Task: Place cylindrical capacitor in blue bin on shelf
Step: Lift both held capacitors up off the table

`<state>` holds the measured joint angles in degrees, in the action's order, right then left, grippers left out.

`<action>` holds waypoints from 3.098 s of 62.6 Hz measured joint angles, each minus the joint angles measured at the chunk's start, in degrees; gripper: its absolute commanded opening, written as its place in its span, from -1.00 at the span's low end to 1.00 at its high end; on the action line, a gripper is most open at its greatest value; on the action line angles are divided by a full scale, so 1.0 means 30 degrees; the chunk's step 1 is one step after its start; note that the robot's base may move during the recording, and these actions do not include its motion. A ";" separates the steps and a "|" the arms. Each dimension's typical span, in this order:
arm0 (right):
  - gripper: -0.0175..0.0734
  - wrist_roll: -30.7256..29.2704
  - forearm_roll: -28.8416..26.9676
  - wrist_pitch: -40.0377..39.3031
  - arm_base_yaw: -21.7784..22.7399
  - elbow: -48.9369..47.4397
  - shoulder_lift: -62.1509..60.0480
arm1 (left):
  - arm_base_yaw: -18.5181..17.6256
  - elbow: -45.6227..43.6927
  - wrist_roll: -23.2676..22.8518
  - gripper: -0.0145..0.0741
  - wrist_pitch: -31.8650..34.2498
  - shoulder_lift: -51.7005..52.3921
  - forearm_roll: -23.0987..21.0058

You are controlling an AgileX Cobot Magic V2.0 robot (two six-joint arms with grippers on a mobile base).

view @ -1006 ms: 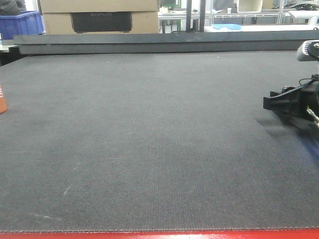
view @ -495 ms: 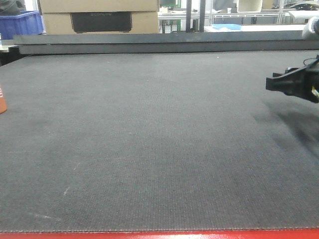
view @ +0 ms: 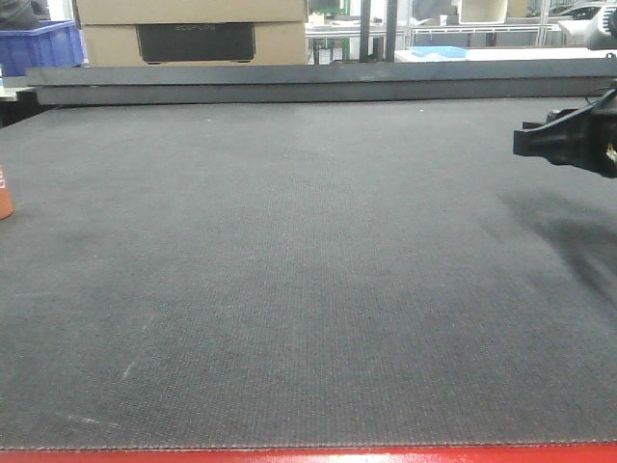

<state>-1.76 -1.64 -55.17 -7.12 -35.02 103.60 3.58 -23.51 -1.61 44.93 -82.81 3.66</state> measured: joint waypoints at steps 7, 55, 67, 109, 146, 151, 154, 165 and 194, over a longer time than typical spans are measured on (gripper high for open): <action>-0.97 -0.0037 0.0000 0.0164 0.0000 0.0000 -0.0102 | 0.0000 -0.1130 -0.0013 0.54 0.0781 -0.2031 -0.0009; -0.97 -0.0037 0.0046 0.0684 0.0000 0.0000 -0.0102 | 0.0000 -0.5387 -0.0046 0.47 0.2134 -0.9021 -0.1893; -0.97 -0.0037 0.0046 0.0684 0.0000 0.0000 -0.0102 | 0.0000 -0.5751 -0.0046 -0.33 0.2341 -0.9091 -0.1893; -0.97 -0.0037 0.0008 1.3618 0.0079 -0.2802 -0.6383 | 0.0000 -0.9440 -0.0539 -0.92 -1.1960 -0.0242 0.0277; -0.97 -0.0037 -0.0651 3.1383 0.0079 -0.9962 -1.4588 | -0.0363 -1.4503 0.0145 -0.92 -2.8724 0.7266 -0.0265; -0.97 -0.0037 -0.1158 3.2374 0.0079 -0.9962 -1.5604 | -0.0837 -1.4465 0.0650 -0.92 -2.9434 0.8581 -0.0936; -0.97 -0.0037 -0.1363 3.2948 0.0079 -0.9926 -1.6135 | -0.1130 -1.4422 0.0742 -0.92 -2.9782 0.9325 -0.1219; -0.97 -0.0037 -0.1538 3.4487 0.0079 -0.9808 -1.7877 | -0.1965 -1.4142 0.0963 -0.92 -3.1202 1.1598 -0.1593; -0.97 -0.0037 -0.1577 3.5070 0.0079 -0.9763 -1.8483 | -0.1962 -1.4027 0.1001 -0.92 -3.2275 1.2267 -0.1480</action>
<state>-1.87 -6.37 50.04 -6.89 -64.31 48.15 -2.31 -65.59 1.40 -51.90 -46.01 -0.78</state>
